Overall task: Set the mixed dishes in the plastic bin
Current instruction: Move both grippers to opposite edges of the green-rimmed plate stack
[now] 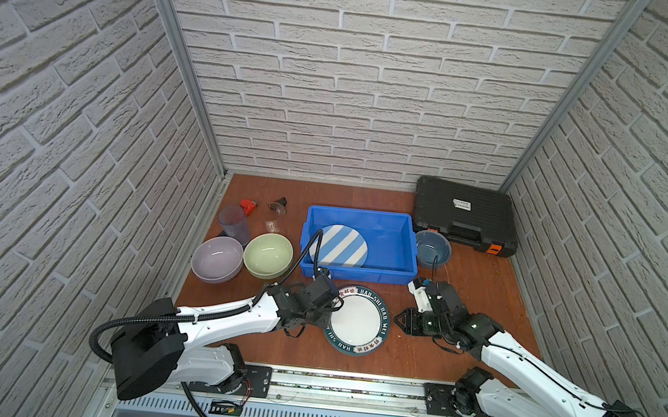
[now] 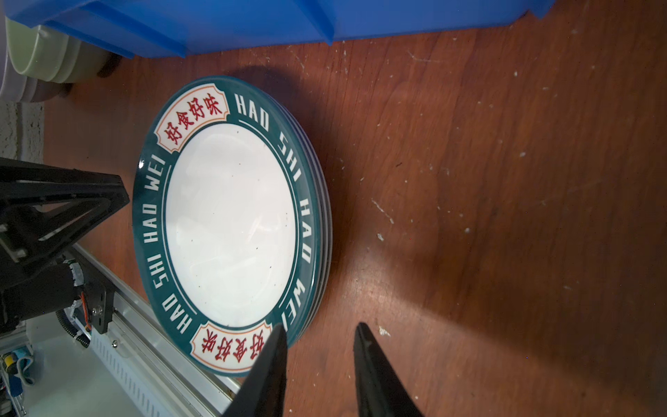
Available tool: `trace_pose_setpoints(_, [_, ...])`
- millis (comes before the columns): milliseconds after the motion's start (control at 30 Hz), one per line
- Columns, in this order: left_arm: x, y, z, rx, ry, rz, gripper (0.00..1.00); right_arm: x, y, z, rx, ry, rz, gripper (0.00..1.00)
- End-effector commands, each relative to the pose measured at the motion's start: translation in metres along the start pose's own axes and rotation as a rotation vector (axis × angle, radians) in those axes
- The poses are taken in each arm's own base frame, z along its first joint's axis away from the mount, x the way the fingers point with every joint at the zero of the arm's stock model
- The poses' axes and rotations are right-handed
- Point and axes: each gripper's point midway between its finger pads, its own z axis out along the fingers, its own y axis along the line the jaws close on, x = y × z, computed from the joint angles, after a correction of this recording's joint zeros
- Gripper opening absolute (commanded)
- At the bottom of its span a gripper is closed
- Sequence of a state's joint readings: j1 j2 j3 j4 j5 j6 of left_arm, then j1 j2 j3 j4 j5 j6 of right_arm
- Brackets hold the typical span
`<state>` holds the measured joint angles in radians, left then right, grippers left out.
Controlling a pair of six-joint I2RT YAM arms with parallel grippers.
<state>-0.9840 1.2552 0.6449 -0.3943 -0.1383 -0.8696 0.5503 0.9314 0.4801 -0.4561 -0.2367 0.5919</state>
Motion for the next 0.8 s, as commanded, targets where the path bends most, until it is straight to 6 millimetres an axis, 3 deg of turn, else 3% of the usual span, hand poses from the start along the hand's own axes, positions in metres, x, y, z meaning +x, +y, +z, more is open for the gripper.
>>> trace_pose_setpoints(0, [-0.002,-0.001,0.007,-0.018,-0.034,-0.008,0.26,-0.006,0.006,0.007,-0.026,-0.022,0.002,0.33])
trace_pose_setpoints(333, [0.005,0.002,0.014,-0.047,-0.022,-0.009,0.2,-0.001,0.012,0.027,-0.069,0.023,0.034,0.32])
trace_pose_setpoints(767, [0.01,0.004,0.016,-0.051,-0.019,-0.019,0.19,-0.001,0.016,0.033,-0.07,0.045,0.051,0.31])
